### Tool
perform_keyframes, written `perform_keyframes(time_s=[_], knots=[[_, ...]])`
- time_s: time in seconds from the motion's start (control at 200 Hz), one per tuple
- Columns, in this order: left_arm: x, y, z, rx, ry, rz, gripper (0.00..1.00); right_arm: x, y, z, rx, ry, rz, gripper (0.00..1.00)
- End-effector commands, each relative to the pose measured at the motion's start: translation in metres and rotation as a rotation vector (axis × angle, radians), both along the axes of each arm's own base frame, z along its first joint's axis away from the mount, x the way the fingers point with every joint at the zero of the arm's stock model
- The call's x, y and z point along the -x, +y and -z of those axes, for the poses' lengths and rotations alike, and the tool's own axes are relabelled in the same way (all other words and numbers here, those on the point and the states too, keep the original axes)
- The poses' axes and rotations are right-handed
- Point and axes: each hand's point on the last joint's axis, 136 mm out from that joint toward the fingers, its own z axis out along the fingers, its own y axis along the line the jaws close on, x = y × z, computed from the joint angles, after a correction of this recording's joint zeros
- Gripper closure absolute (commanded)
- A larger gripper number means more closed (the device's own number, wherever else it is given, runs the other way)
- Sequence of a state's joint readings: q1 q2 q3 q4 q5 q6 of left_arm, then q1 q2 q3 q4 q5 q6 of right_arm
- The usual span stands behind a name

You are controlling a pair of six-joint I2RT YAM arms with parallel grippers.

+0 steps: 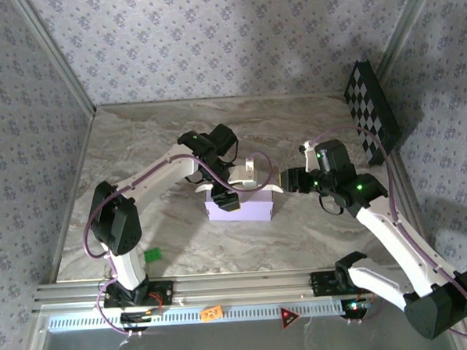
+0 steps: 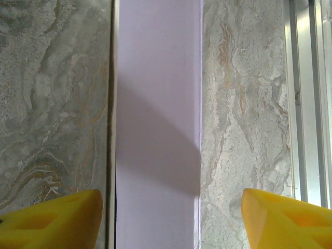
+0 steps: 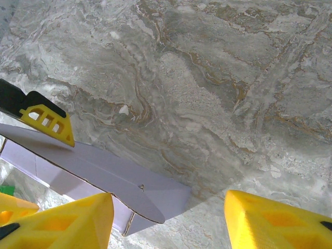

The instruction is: Fold the paper box

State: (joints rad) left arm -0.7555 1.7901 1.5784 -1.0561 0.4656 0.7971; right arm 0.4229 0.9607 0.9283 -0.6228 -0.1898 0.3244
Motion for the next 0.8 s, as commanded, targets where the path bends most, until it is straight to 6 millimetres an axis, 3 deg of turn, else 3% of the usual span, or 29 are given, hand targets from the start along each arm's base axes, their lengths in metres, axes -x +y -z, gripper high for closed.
perform_keyframes(time_s=[0.0, 0.43, 0.795], knots=[[0.006, 0.001, -0.001, -0.018, 0.015, 0.032, 0.31, -0.002, -0.001, -0.011, 0.005, -0.023, 0.001, 0.4], [0.006, 0.0, -0.002, -0.012, 0.019, 0.031, 0.55, 0.001, 0.0, -0.014, 0.002, -0.029, -0.013, 0.41], [0.007, 0.0, -0.001, -0.016, 0.022, 0.026, 0.62, 0.024, 0.028, -0.007, 0.056, -0.04, -0.231, 0.44]])
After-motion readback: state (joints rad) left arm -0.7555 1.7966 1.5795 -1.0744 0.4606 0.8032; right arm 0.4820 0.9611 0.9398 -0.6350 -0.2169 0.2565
